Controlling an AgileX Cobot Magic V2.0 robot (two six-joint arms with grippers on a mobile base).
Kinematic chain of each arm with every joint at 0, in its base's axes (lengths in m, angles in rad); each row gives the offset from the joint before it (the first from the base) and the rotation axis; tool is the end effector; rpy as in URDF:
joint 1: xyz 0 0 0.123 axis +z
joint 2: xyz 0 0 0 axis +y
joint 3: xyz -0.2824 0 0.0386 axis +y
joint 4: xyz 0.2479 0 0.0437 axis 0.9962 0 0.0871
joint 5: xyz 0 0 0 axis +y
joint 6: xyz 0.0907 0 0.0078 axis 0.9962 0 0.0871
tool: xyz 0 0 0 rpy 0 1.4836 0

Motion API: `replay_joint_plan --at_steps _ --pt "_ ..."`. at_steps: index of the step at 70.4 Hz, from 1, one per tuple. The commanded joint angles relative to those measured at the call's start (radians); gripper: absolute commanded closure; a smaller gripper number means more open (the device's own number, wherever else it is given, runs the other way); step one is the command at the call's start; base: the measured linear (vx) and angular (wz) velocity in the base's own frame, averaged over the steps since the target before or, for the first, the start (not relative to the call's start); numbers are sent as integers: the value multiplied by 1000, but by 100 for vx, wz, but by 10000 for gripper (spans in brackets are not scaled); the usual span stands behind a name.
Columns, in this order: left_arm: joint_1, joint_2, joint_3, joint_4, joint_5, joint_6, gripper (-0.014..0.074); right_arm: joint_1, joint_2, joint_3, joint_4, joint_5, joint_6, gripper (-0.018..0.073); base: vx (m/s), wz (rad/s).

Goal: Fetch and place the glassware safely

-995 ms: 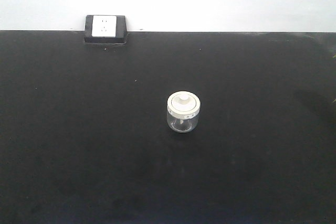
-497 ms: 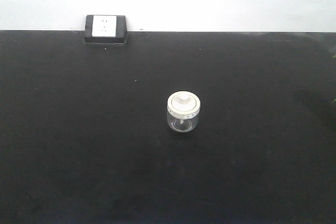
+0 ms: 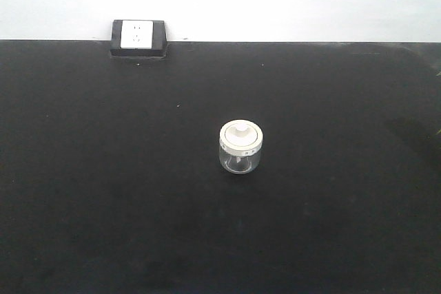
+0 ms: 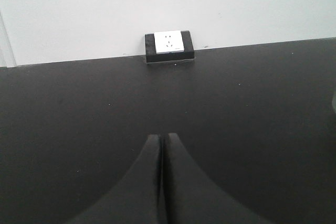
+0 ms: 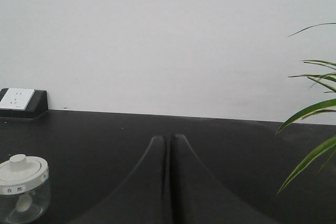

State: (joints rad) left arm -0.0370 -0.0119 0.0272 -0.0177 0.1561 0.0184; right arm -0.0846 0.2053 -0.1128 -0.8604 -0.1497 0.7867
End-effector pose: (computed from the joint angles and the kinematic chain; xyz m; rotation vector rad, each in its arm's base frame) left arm 0.0564 -0.0023 0.1904 0.0335 1.6547 -0.0297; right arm 0.0730 0.0040 0.2473 -0.0797 1.4766 -0.0401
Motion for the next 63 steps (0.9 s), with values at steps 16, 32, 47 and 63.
replay_joint_plan --at_steps 16,32,47,63 --pt "2 -12 29 -10 -85 -5 603 -8 9 -27 7 -43 -10 559 0 0" --pt "2 -12 29 -10 -85 -5 603 -8 9 -27 7 -43 -10 559 0 0" --pt "2 -12 29 -10 -85 -5 603 -8 9 -27 7 -43 -10 559 0 0" --pt "2 -12 29 -10 -85 -5 603 -8 9 -27 7 -43 -11 559 0 0"
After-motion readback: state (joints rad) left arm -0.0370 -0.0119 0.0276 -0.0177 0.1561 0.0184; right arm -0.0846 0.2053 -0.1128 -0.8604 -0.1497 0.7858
